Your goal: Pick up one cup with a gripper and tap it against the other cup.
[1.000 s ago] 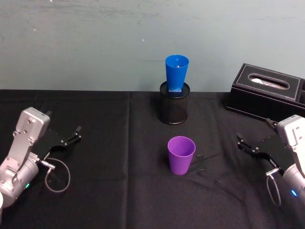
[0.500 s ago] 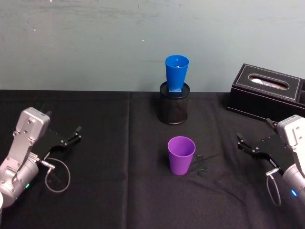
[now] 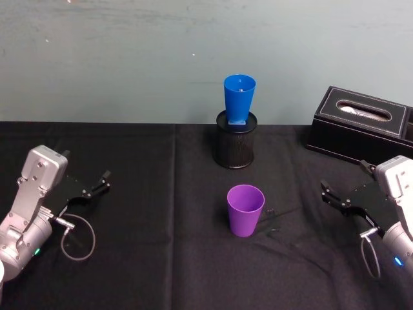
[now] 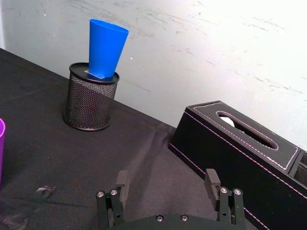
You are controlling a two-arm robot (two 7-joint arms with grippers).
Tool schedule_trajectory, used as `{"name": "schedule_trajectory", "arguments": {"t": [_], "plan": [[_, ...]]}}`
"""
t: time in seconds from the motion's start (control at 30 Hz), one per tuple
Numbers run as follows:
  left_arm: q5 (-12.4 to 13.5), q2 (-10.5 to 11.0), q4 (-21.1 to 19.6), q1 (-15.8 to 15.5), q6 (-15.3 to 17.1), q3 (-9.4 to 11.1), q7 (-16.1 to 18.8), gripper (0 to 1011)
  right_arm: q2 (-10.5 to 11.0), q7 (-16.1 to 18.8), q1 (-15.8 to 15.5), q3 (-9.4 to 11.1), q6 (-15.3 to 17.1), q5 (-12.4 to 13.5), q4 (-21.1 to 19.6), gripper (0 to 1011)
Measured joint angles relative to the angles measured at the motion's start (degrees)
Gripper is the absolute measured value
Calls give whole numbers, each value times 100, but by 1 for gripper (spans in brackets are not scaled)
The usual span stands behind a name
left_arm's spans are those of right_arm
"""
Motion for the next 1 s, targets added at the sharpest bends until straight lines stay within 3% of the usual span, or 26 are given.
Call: {"name": "schedule_trajectory", "arguments": {"t": [1.0], "plan": [[0, 0, 0, 0, 0, 0, 0, 1011, 0, 0, 0, 0, 0, 0, 0, 1003]]}}
